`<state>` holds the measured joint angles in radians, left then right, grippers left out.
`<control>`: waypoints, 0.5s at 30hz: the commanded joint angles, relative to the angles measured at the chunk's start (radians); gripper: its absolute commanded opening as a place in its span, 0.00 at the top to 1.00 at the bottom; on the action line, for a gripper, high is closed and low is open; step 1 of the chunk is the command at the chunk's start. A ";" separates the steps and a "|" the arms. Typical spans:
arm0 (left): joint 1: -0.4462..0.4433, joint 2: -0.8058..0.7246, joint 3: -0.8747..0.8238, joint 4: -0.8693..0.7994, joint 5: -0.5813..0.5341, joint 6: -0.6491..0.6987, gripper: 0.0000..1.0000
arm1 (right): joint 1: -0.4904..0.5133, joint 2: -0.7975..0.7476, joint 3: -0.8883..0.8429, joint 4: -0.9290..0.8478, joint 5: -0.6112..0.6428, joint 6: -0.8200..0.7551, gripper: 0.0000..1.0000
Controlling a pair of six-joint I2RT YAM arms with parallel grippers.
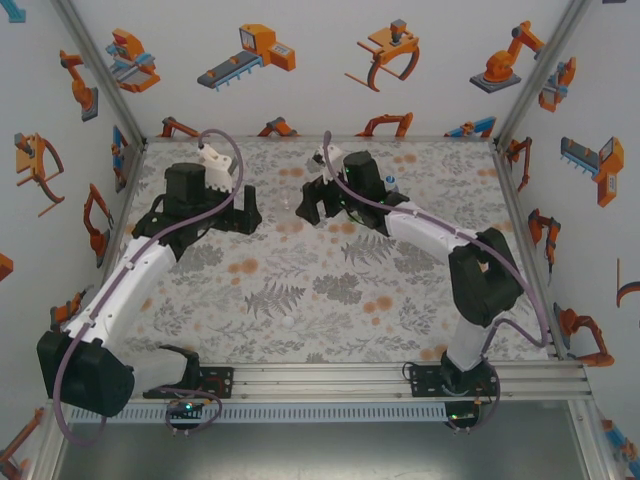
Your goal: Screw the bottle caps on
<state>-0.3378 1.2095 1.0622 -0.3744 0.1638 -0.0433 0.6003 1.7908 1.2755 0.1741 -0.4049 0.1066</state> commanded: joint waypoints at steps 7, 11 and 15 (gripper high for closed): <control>0.008 -0.060 -0.054 0.061 0.063 0.022 0.03 | 0.010 0.162 0.009 0.392 -0.172 0.001 0.24; 0.008 -0.070 -0.059 0.072 0.053 -0.015 0.03 | 0.013 0.236 0.060 0.421 -0.176 0.007 0.24; 0.008 -0.074 -0.062 0.072 0.055 -0.027 0.03 | 0.014 0.314 0.102 0.458 -0.174 0.014 0.24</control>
<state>-0.3374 1.1534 1.0115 -0.3252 0.2028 -0.0463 0.6071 2.0754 1.3262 0.5385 -0.5518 0.1112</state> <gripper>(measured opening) 0.966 0.758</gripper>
